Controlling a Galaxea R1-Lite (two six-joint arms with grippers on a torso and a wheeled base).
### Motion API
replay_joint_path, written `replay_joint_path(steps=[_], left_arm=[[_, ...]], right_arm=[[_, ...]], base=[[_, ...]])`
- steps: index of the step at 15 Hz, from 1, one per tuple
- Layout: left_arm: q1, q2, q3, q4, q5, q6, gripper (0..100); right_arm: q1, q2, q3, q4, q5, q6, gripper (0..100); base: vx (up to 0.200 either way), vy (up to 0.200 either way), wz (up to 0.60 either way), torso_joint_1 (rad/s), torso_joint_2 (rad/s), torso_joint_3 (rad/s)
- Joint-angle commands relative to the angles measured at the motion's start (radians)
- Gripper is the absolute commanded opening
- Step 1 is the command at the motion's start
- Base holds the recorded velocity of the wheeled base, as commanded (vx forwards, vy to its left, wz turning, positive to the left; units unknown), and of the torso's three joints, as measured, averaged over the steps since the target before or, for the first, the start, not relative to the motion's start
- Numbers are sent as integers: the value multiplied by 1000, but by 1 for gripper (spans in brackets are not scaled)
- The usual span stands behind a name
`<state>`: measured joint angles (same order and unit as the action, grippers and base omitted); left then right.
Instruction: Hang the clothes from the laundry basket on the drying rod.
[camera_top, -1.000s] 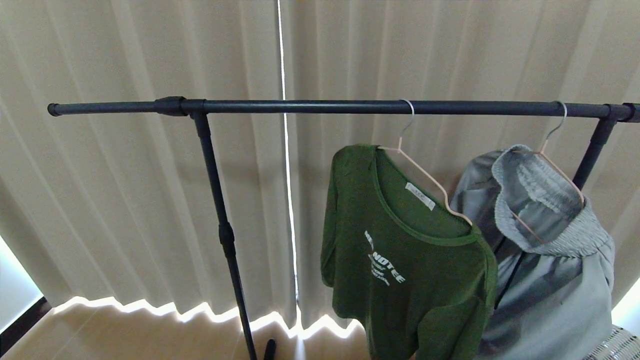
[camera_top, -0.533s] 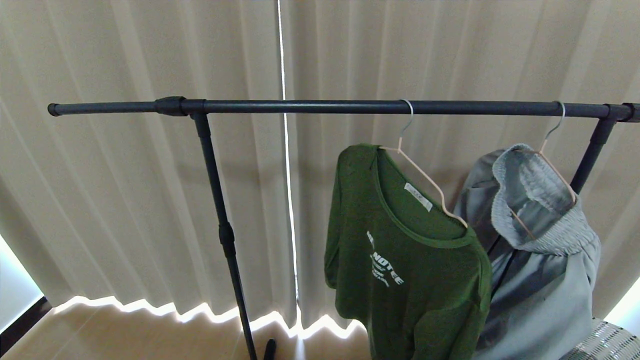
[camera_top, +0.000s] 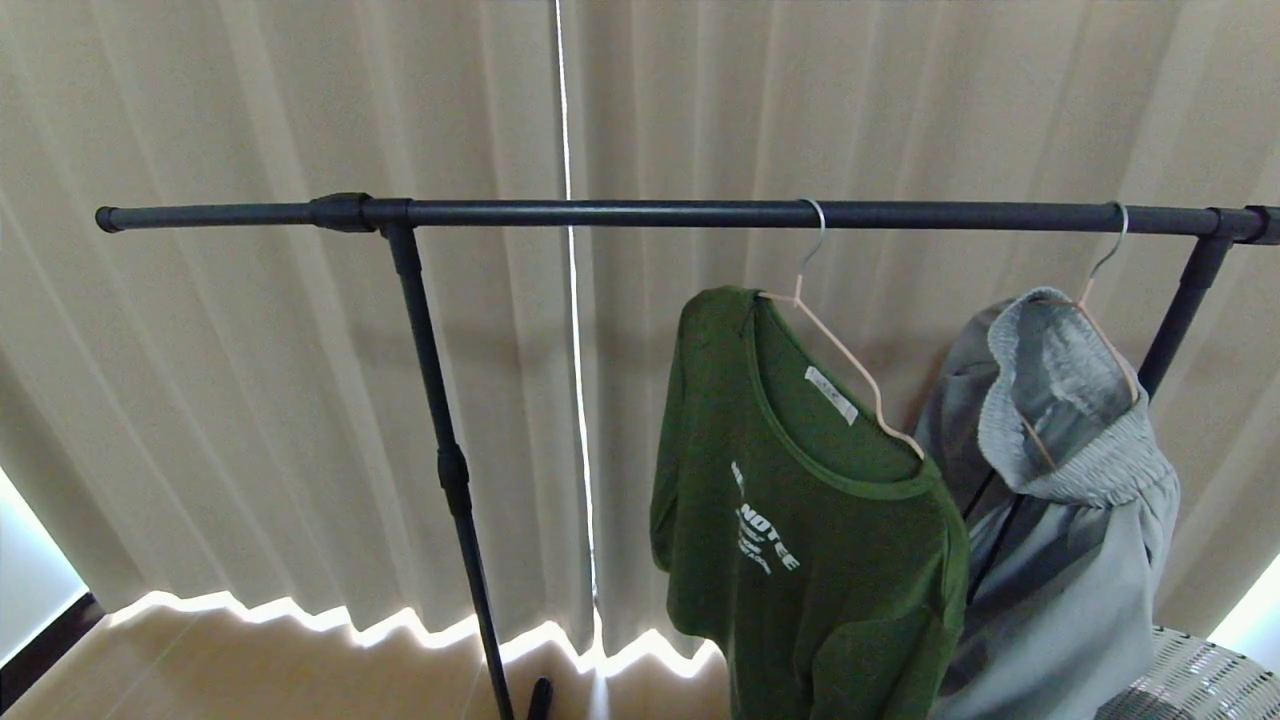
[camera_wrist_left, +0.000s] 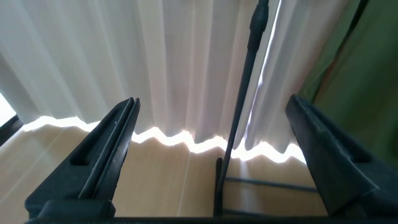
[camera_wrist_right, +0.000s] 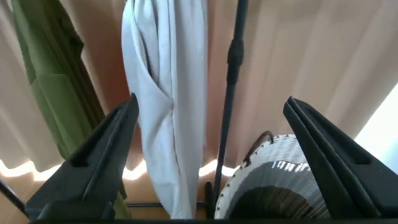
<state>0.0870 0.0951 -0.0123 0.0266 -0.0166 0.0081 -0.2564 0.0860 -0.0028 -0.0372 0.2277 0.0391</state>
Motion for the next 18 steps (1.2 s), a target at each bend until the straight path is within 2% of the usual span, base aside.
replay_joint_path(steps=[1,2,3,6,9,11,12,14,15,16,18], left_arm=[[-47,-11,3,-5,1,0,100],[-104,-60,6,-8,-2,13,100],[-84,-91,11,-20,6,-3,100],[-84,-91,9,-20,6,-3,100],[-84,-91,9,-19,6,-3,100],[-84,-91,9,-19,6,-3,100],[-84,-91,9,-19,6,-3,100],[-84,-91,9,-19,6,-3,100],[-84,-91,9,-19,6,-3,100],[-84,-91,9,-19,6,-3,100],[-84,-91,9,-19,6,-3,100]], right_arm=[[-26,-38,0,0,82,19,100],[-38,-83,0,5,167,19,100],[-44,-86,0,7,216,8,100],[-44,-86,-2,13,236,-58,100],[-15,6,-3,22,257,-76,100],[224,32,-3,22,257,-79,100],[304,5,-3,23,252,-79,100],[313,-15,-2,20,240,-85,100],[244,-61,0,14,154,-73,100],[250,-72,0,13,36,-56,100],[252,-74,0,8,-77,-24,100]], base=[[0,0,0,0,0,0],[0,0,0,0,0,0],[0,0,0,0,0,0],[0,0,0,0,0,0],[0,0,0,0,0,0],[0,0,0,0,0,0],[0,0,0,0,0,0],[0,0,0,0,0,0],[0,0,0,0,0,0],[0,0,0,0,0,0],[0,0,0,0,0,0]])
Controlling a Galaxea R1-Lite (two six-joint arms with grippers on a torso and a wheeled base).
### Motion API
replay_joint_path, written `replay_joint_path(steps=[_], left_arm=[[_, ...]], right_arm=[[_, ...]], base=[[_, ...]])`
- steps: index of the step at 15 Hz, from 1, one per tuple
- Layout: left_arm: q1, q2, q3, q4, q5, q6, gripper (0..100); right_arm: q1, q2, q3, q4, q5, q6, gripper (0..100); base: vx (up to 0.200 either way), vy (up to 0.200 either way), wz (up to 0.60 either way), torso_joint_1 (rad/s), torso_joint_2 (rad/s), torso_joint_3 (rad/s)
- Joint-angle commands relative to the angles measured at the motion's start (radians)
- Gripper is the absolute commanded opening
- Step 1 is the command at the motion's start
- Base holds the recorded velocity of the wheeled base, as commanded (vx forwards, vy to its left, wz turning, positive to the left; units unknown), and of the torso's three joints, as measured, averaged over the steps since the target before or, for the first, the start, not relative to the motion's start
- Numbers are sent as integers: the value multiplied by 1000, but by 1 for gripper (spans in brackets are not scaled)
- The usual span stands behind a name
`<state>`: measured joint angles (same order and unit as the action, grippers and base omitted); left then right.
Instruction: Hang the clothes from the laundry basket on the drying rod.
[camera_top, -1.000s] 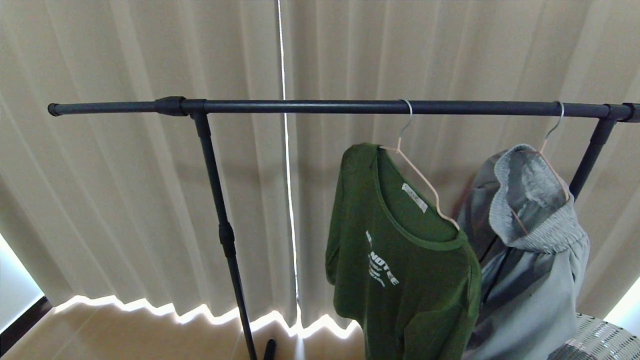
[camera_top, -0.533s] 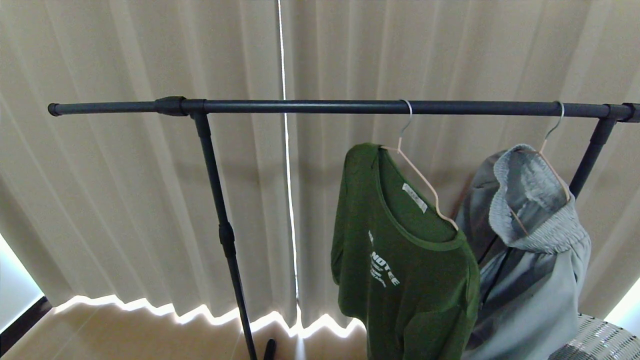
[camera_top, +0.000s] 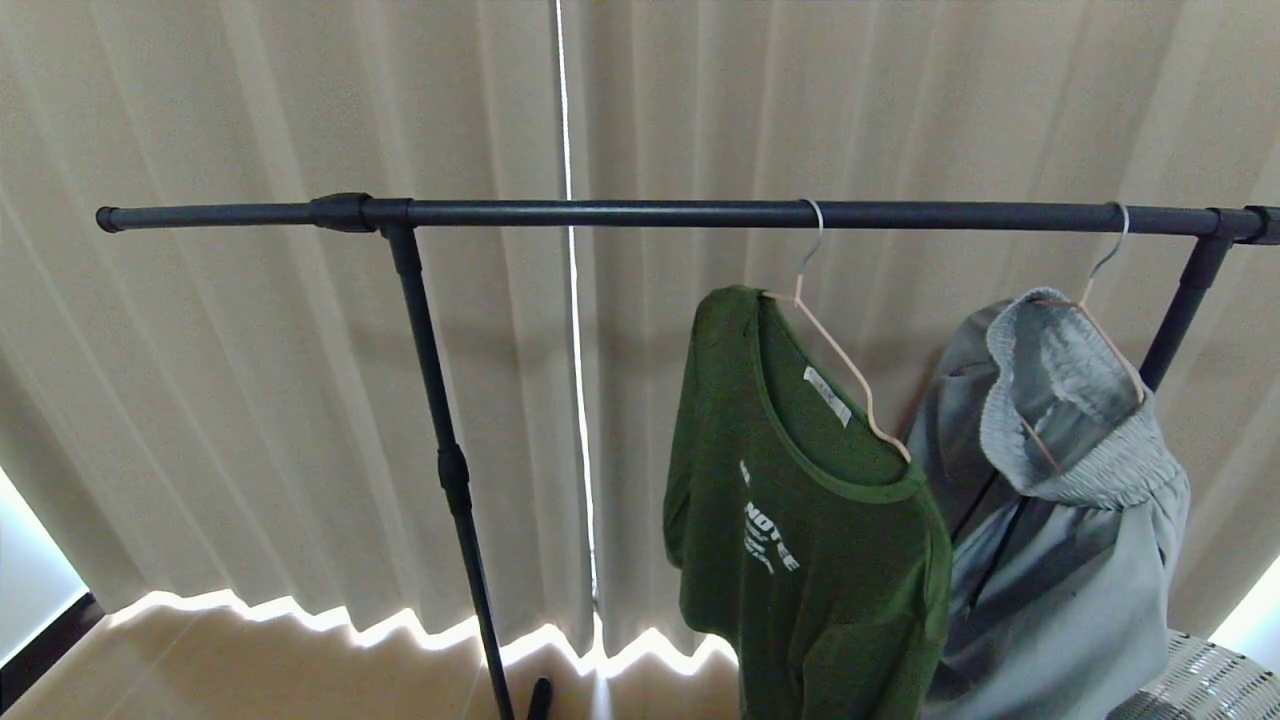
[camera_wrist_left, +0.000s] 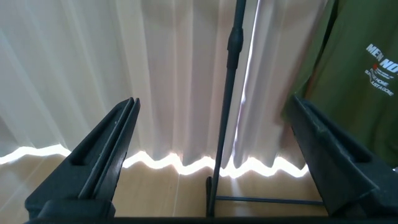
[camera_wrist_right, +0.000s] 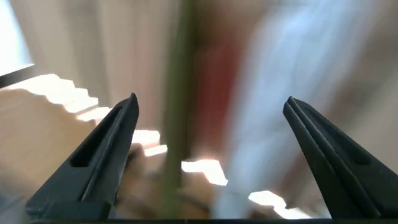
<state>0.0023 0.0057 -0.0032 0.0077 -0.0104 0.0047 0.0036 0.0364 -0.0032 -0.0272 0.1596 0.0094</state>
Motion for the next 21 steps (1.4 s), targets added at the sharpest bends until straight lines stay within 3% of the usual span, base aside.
replay_joint_path(steps=[1,4,6,7,8,9,11,21], left_arm=[[1,-1,0,0,0,0,100],[1,-1,0,0,0,0,100],[1,-1,0,0,0,0,100],[1,-1,0,0,0,0,100],[1,-1,0,0,0,0,100],[1,-1,0,0,0,0,100],[1,-1,0,0,0,0,100],[1,-1,0,0,0,0,100]], right_arm=[[-10,-24,0,-3,-14,12,100],[-8,-26,2,-10,-115,3,100],[-8,-26,0,-7,-110,-42,100],[-8,-26,3,13,-247,-81,100],[-8,-26,2,12,-325,-83,100],[-8,-26,0,20,-293,-77,100],[-8,-26,-3,38,-110,-19,100],[-8,-27,0,35,-118,-71,100]], base=[[0,0,0,0,0,0],[0,0,0,0,0,0],[0,0,0,0,0,0],[0,0,0,0,0,0],[0,0,0,0,0,0],[0,0,0,0,0,0],[0,0,0,0,0,0],[0,0,0,0,0,0]])
